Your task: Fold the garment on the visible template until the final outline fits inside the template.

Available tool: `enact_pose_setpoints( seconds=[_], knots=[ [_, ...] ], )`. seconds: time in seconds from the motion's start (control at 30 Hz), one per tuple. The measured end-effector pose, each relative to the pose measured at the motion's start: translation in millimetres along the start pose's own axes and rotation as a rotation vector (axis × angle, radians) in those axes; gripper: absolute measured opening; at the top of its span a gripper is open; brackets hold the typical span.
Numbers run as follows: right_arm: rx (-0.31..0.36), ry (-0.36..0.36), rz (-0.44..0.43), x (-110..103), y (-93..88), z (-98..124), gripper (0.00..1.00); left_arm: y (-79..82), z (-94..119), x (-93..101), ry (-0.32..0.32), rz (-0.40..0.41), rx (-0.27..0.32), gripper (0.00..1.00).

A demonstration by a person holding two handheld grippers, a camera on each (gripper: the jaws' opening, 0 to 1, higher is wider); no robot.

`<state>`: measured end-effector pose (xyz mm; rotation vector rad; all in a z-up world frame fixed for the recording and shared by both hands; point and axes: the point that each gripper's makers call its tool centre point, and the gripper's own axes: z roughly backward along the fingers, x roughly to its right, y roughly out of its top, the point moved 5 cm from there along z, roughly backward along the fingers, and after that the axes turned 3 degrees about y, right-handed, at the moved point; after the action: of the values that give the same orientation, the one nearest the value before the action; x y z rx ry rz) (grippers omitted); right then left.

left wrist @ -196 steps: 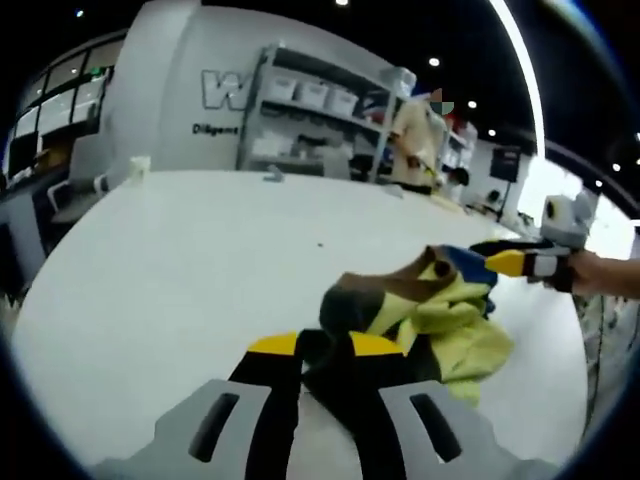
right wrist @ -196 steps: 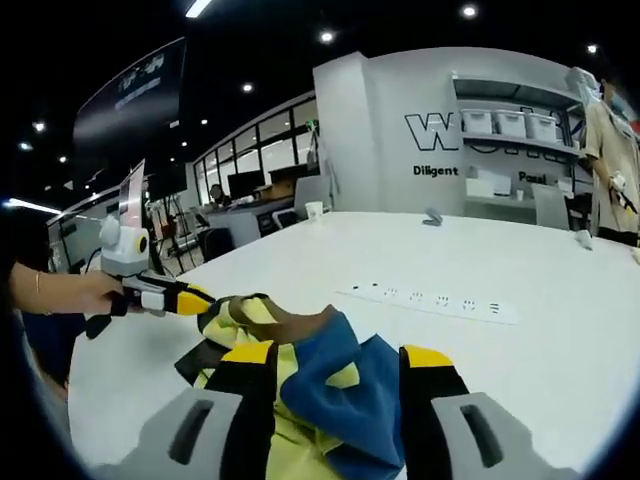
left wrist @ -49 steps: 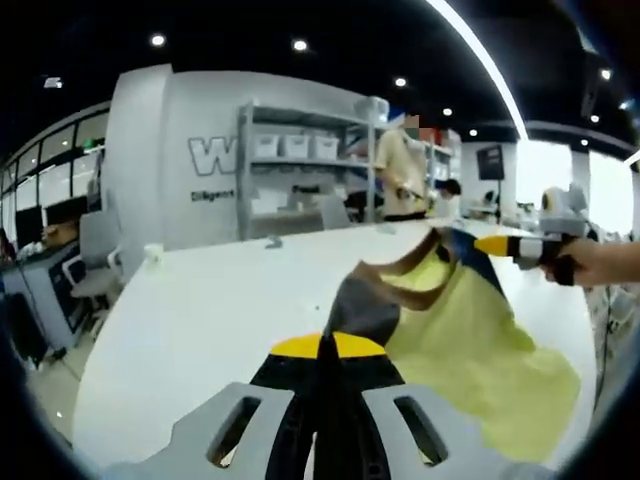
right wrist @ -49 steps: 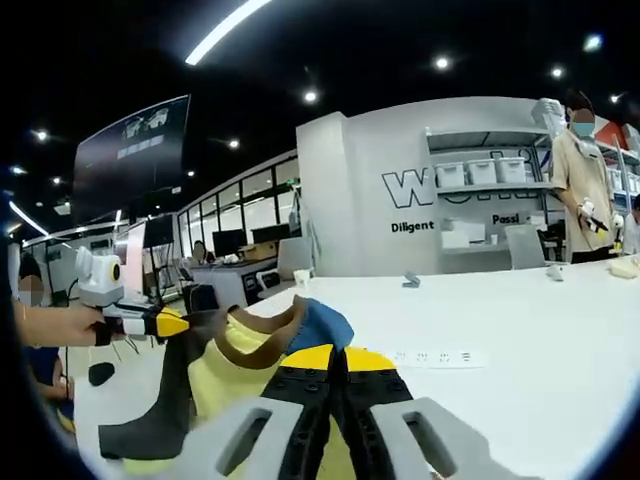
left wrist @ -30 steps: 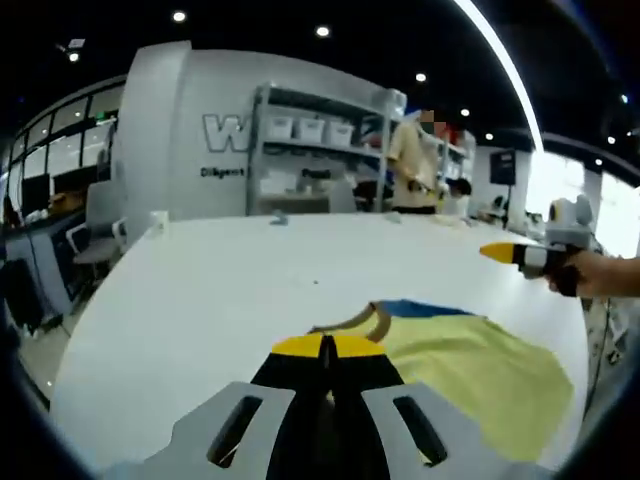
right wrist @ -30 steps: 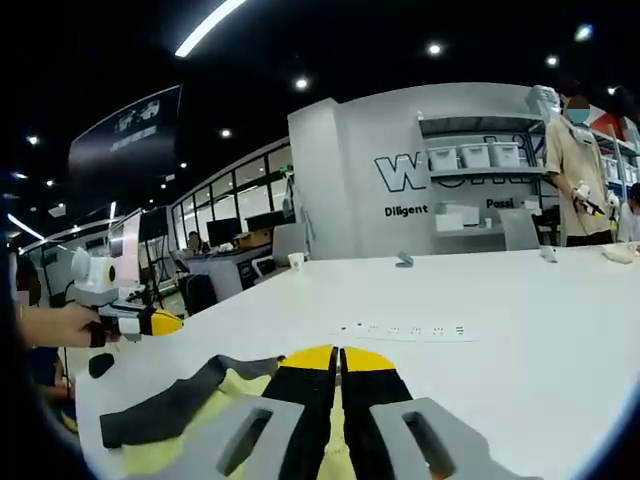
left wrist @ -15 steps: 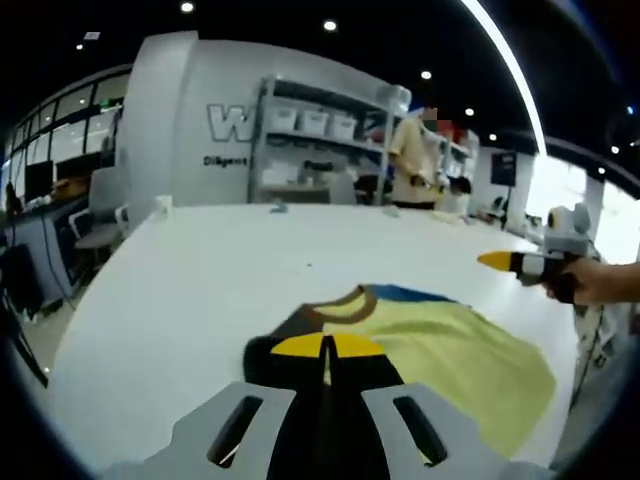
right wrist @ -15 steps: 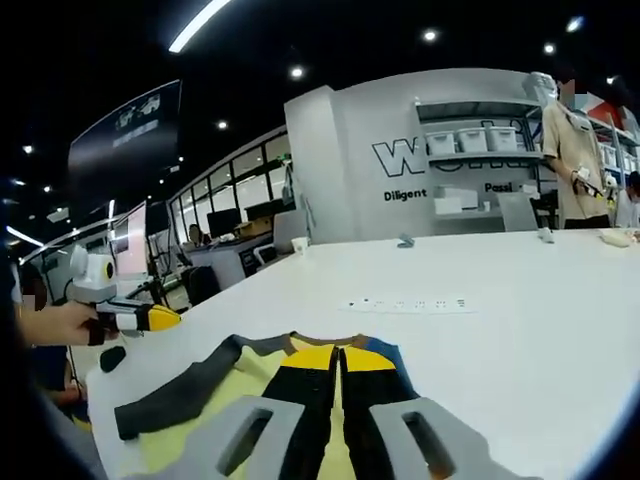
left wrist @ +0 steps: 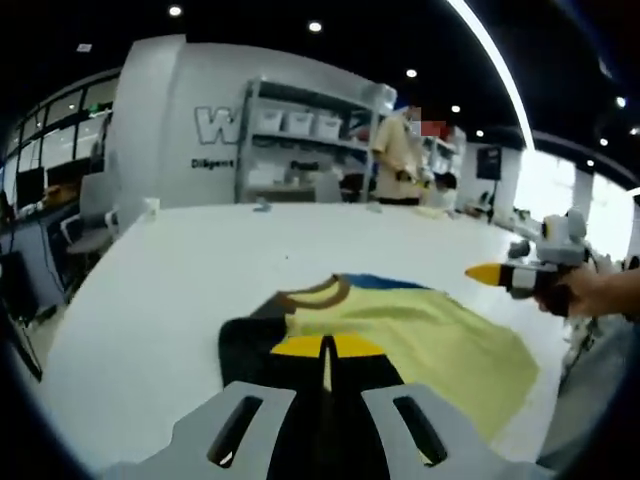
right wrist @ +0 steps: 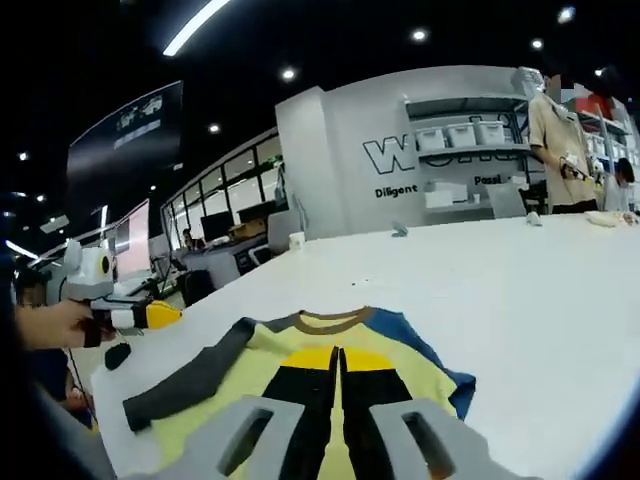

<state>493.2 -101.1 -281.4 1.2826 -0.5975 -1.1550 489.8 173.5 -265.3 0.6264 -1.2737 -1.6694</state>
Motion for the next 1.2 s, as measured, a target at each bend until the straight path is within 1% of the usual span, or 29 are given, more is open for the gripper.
enact_pose_setpoints(
  seconds=[0.03, 0.07, 0.1, 0.13, 0.17, 0.2, 0.23, 0.27, 0.37, 0.43, 0.47, 0.53, 0.57, 0.6, 0.67, 0.7, 0.77, 0.8, 0.87, 0.9, 0.97, 1.0, 1.07, 1.13, 1.2],
  knots=[
    [-0.01, -0.043, -0.061, 2.7, -4.4, 7.5, 0.0, -5.5, -0.1, 2.8, -0.018, 0.021, -0.009, 0.0],
    [0.018, -0.072, -0.123, 2.7, -3.1, 13.9, 0.0, -7.1, -0.1, 4.3, -0.026, 0.026, -0.017, 0.0],
    [0.072, -0.082, -0.137, 9.7, 0.5, 18.8, 0.0, -9.6, -2.1, 2.8, -0.032, 0.003, -0.019, 0.0],
    [0.028, -0.086, -0.092, 20.7, -2.2, 21.4, 0.0, -9.6, -2.8, 4.8, -0.038, -0.011, -0.035, 0.0],
    [0.03, -0.097, -0.086, 21.5, -3.2, 24.2, 0.0, -9.8, -3.6, 7.8, -0.049, -0.02, -0.047, 0.0],
    [0.055, -0.103, -0.066, 22.2, -0.8, 28.3, 0.0, -9.8, -4.4, 10.3, -0.062, -0.042, -0.037, 0.0],
    [0.051, -0.108, -0.047, 22.6, 1.0, 33.5, 0.0, -10.8, -4.6, 13.2, -0.071, -0.053, -0.032, 0.0],
    [0.075, -0.123, -0.026, 22.1, 5.1, 42.7, 0.0, -14.2, -2.9, 18.4, -0.092, -0.063, -0.048, 0.0],
    [0.072, -0.114, -0.027, 21.0, 6.2, 47.8, 0.0, -15.9, -2.5, 21.4, -0.105, -0.074, -0.048, 0.0],
    [0.075, -0.135, -0.002, 25.5, 10.0, 63.9, 0.0, -19.1, -0.1, 31.1, -0.11, -0.078, -0.04, 0.0],
    [0.045, -0.159, 0.02, 18.6, 11.9, 82.5, 0.0, -25.3, 0.8, 27.2, -0.125, -0.056, -0.057, 0.0],
    [0.025, -0.158, 0.056, 19.2, 7.8, 84.8, 0.0, -26.0, 3.3, 28.3, -0.134, -0.052, -0.048, 0.0],
    [0.021, -0.157, 0.059, 21.3, 4.7, 83.8, 0.0, -28.4, 2.3, 26.3, -0.142, -0.057, -0.045, 0.0],
    [0.01, -0.145, 0.067, 20.9, 2.9, 82.4, 0.0, -28.8, 2.7, 24.5, -0.136, -0.058, -0.052, 0.0],
    [-0.006, -0.138, 0.082, 19.9, -0.9, 82.3, 0.0, -24.8, 6.7, 18.6, -0.122, -0.052, -0.038, 0.0],
    [-0.049, -0.116, 0.089, 19.0, -6.6, 76.9, 0.0, -19.1, 8.8, 15.0, -0.114, -0.037, -0.024, 0.0],
    [-0.046, -0.112, 0.086, 17.9, -5.9, 74.5, 0.0, -12.2, 11.1, 9.0, -0.099, -0.045, -0.005, 0.0],
    [-0.049, -0.105, 0.087, 16.0, -3.6, 72.5, 0.0, -7.5, 12.4, 3.6, -0.089, -0.063, 0.009, 0.0],
    [-0.052, -0.093, 0.098, 22.3, 2.1, 57.6, 0.0, -2.6, 14.0, -4.9, -0.072, -0.085, 0.021, 0.0],
    [-0.051, -0.092, 0.1, 24.7, 3.3, 56.1, 0.0, -1.5, 14.5, -8.0, -0.066, -0.088, 0.024, 0.0],
    [-0.059, -0.091, 0.103, 30.0, 5.0, 49.0, 0.0, -4.6, 13.5, -18.5, -0.048, -0.085, 0.012, 0.02],
    [-0.061, -0.097, 0.102, 34.2, 5.1, 45.2, 0.01, -9.2, 13.8, -22.8, -0.034, -0.092, -0.012, 0.05],
    [-0.076, -0.114, 0.099, 41.2, 3.9, 40.2, 0.07, -14.8, 14.0, -28.7, -0.026, -0.09, -0.036, 0.12],
    [-0.083, -0.12, 0.101, 45.0, 3.7, 37.9, 0.09, -21.3, 13.8, -34.6, -0.02, -0.084, -0.057, 0.21],
    [-0.082, -0.128, 0.101, 49.5, 4.5, 36.0, 0.1, -31.9, 12.8, -41.5, -0.014, -0.075, -0.081, 0.29]
  ],
)
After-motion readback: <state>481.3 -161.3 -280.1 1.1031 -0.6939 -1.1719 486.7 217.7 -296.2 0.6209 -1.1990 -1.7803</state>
